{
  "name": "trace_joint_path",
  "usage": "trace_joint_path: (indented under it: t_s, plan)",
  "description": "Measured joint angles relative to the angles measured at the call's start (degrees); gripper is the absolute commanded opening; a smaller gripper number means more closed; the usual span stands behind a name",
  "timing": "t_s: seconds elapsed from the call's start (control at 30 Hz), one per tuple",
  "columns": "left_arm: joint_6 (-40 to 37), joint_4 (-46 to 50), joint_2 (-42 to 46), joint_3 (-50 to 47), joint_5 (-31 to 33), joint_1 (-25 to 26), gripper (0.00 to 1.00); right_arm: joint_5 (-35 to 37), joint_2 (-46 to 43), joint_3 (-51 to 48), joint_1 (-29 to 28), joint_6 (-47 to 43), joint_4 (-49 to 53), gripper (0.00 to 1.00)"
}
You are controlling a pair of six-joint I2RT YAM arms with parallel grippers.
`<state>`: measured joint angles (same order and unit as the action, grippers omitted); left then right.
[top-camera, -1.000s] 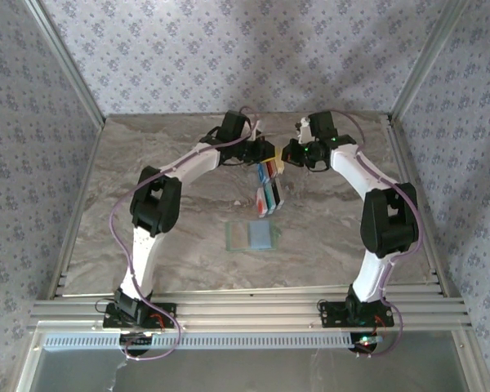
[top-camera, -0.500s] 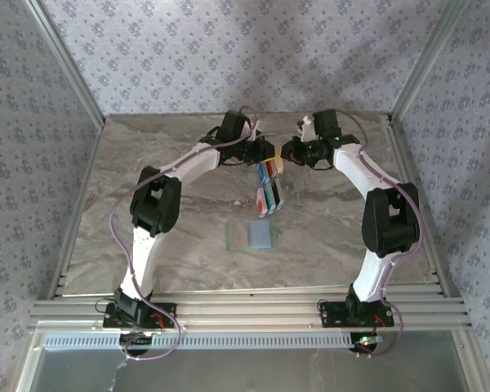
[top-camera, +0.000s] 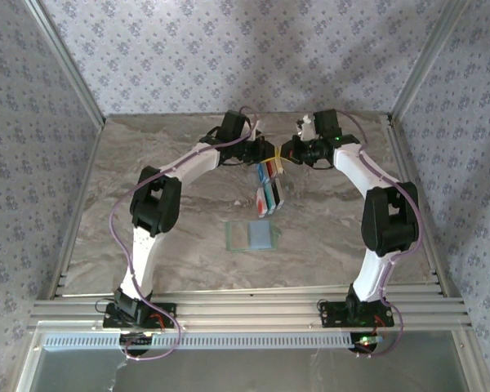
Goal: Put the credit cards into the card holder
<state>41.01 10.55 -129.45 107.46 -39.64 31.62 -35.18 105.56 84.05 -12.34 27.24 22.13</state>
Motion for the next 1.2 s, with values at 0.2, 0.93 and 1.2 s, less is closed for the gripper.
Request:
trace_joint_path:
  t_s: [0.2, 0.93, 1.2]
  plan:
    - [0.0, 0.0, 0.0, 0.0, 0.0, 0.0, 0.12, 0.3, 0.1, 0.0, 0.3, 0.2, 0.0, 0.04]
    - [0.0, 0.0, 0.0, 0.0, 0.0, -0.1, 0.13, 5.0, 0.1, 0.0, 0.5, -0.2, 0.7, 0.23]
    - [0.0, 0.0, 0.0, 0.0, 0.0, -0.1, 0.12, 5.2, 2.8, 0.0, 0.1, -0.8, 1.5, 0.27]
